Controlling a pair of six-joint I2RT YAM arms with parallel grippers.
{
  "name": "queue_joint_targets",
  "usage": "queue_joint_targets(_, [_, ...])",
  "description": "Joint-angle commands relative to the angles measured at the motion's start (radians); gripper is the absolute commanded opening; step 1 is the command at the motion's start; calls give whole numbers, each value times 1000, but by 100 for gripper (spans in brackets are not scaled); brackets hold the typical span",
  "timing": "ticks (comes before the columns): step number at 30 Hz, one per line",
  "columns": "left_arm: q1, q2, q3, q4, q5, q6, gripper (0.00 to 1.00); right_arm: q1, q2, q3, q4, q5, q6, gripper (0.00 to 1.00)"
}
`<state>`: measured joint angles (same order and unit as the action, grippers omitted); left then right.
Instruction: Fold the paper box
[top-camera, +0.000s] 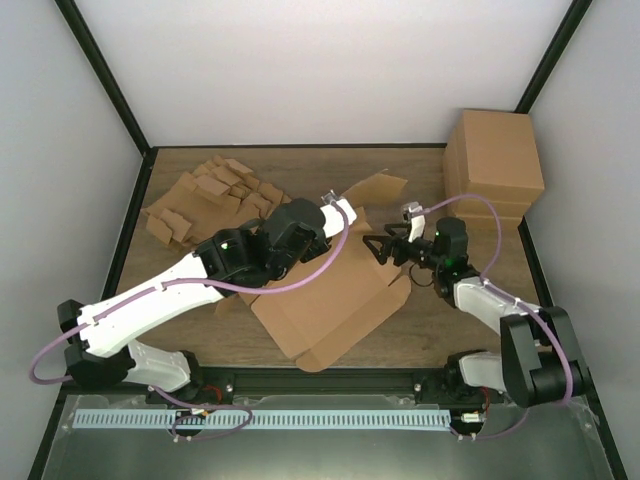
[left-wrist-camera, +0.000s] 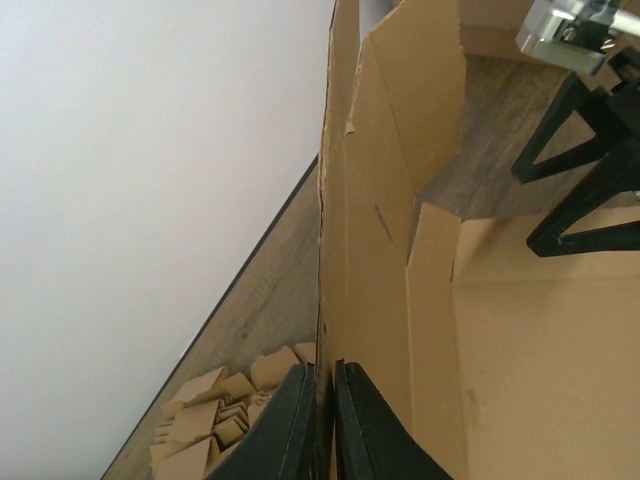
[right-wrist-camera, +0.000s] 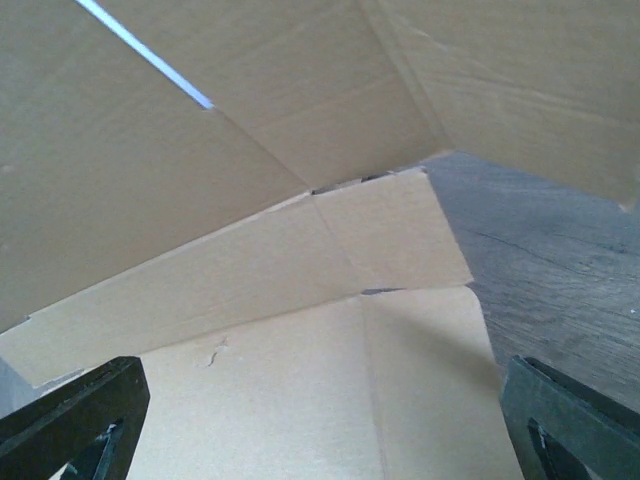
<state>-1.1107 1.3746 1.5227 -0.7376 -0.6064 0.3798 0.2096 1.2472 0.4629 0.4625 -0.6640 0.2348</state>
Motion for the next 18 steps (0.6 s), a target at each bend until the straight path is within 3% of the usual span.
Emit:
queue_joint_targets(1, [-3,-25,34,1,24,-20,7,-42,56,59,93,-120,57,100])
queue_joint_targets(18, [-3,-54,43,17,66,-31,4,-79,375,173,433,-329,86,100])
